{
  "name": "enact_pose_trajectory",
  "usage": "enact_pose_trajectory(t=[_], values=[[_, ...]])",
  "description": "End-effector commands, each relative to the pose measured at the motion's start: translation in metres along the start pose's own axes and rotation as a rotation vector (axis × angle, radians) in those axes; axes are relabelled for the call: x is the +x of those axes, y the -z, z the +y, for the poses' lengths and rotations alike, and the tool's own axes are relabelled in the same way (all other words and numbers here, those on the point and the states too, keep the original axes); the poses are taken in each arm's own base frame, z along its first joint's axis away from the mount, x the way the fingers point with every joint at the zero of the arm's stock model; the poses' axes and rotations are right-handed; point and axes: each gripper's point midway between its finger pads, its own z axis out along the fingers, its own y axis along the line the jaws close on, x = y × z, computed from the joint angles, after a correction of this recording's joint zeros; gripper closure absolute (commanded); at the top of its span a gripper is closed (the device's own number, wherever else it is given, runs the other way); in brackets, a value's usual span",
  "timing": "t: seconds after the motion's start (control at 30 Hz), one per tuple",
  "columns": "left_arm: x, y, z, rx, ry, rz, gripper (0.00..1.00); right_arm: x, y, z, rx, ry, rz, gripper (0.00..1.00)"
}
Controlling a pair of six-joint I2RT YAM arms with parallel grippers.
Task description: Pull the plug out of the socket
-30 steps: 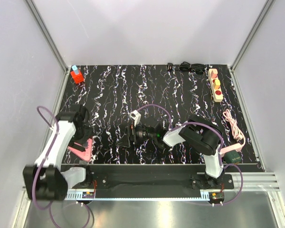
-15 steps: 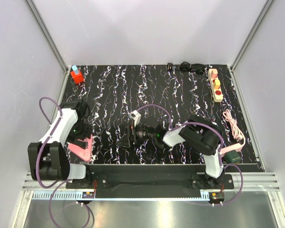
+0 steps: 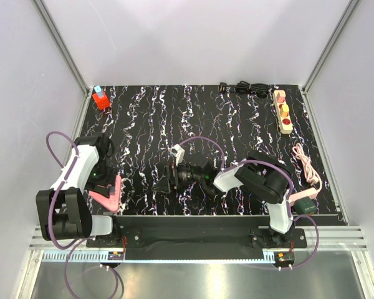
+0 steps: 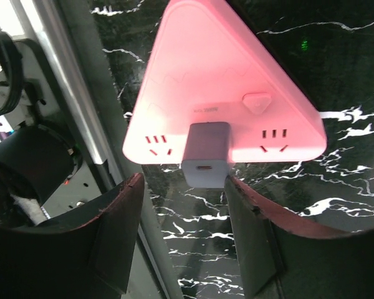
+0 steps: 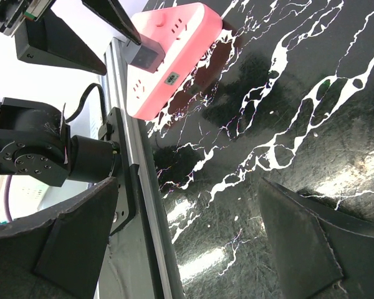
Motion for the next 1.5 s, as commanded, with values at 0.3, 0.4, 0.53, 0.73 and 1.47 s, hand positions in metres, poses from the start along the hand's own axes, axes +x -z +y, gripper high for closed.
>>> enact_pose_trajectory(t=[0.3,0.4,0.53,0.73,1.47], values=[[-0.011,-0.013,-0.002,-0.024,-0.010,-0.047,0.37,-0.012,-0.005,0.007,-0.013,0.059,-0.029,0.00],[-0.010,-0.015,-0.004,-0.015,-0.009,-0.044,0.37,-0.013,-0.005,0.009,-0.015,0.063,-0.030,0.00],[-0.006,-0.022,-0.007,-0.016,-0.021,-0.027,0.41,-0.011,-0.006,0.007,-0.006,0.063,-0.022,0.00],[-0.009,-0.025,-0.008,-0.026,-0.044,-0.043,0.47,-0.012,-0.006,0.003,0.033,0.077,-0.016,0.00],[-0.003,-0.036,-0.030,0.074,-0.255,-0.064,1.00,-0.075,-0.081,0.033,-0.103,0.005,-0.028,0.19]])
